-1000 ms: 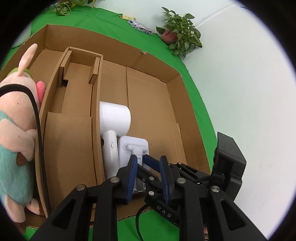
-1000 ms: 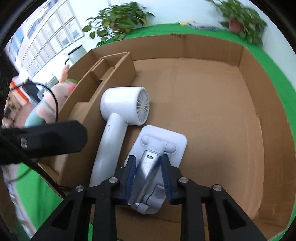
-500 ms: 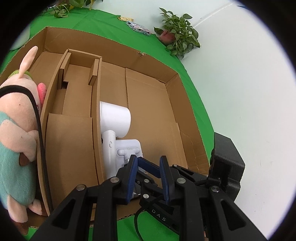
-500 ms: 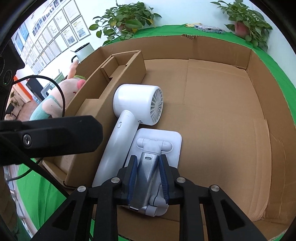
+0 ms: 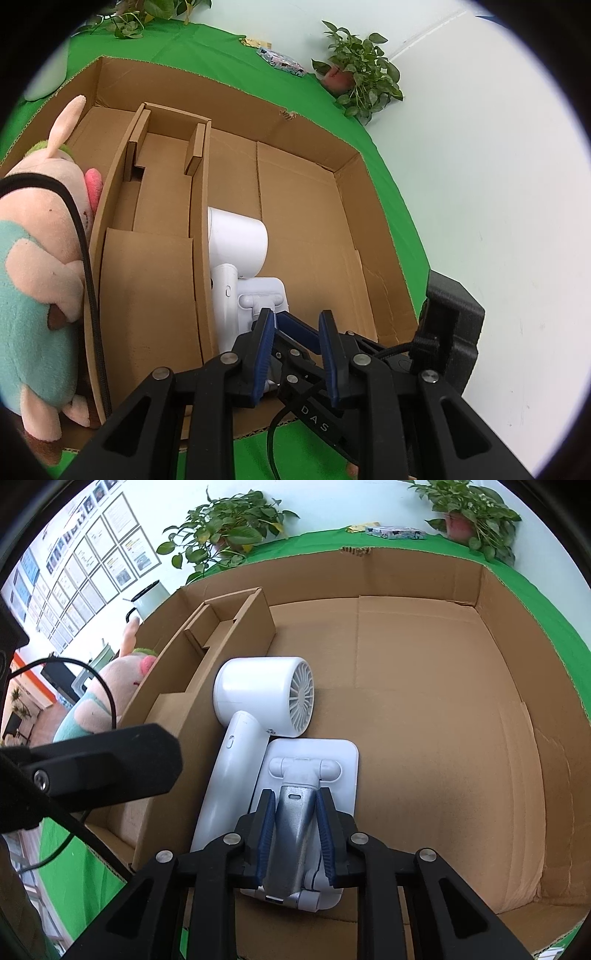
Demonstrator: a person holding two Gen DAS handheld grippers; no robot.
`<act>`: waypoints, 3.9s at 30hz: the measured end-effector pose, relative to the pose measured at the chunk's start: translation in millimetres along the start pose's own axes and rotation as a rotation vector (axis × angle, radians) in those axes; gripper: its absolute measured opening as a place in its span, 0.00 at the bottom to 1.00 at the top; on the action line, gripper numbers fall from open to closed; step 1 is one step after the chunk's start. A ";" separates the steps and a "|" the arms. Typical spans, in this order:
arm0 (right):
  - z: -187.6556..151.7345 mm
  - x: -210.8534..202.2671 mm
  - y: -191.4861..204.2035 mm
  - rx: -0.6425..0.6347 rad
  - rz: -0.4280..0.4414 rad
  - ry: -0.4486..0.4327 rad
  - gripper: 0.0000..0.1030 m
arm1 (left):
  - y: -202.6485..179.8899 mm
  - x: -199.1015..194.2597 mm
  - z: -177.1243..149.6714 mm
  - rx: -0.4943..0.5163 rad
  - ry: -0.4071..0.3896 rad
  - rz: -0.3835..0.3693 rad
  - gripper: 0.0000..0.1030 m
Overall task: Organize objects
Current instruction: 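Grip the phone stand again with the right gripper and settle it flat, then withdraw the right gripper and move it to the white-and-green medicine box, then close the right gripper across the medicine box and lift it, then carry the medicine box with the right gripper over the large box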
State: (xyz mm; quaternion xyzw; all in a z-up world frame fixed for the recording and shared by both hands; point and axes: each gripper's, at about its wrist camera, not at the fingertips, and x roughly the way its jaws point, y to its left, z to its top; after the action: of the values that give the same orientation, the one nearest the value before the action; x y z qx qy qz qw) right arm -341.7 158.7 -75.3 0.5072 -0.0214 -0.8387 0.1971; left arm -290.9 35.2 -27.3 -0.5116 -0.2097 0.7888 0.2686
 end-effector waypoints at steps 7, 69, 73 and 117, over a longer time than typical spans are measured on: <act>-2.8 -5.7 -1.1 0.016 -0.008 -0.002 0.30 | -17.3 -16.4 -7.5 0.109 -0.094 0.075 0.25; -244.2 -160.5 -17.6 -0.116 -0.217 -0.181 0.99 | -21.3 -26.0 -143.7 0.222 -0.145 0.044 0.78; -249.7 -164.6 -13.4 -0.137 -0.206 -0.191 0.99 | -22.8 -2.5 -135.3 0.183 -0.022 -0.087 0.78; -266.1 -168.7 -10.4 -0.082 0.016 -0.197 0.64 | -56.9 34.7 -180.2 0.103 0.143 -0.280 0.47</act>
State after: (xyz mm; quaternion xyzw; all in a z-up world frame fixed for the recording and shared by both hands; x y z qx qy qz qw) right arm -47.4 271.4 -64.6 0.4138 -0.0102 -0.8830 0.2214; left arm -124.8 111.1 -87.0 -0.5178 -0.2185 0.7149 0.4160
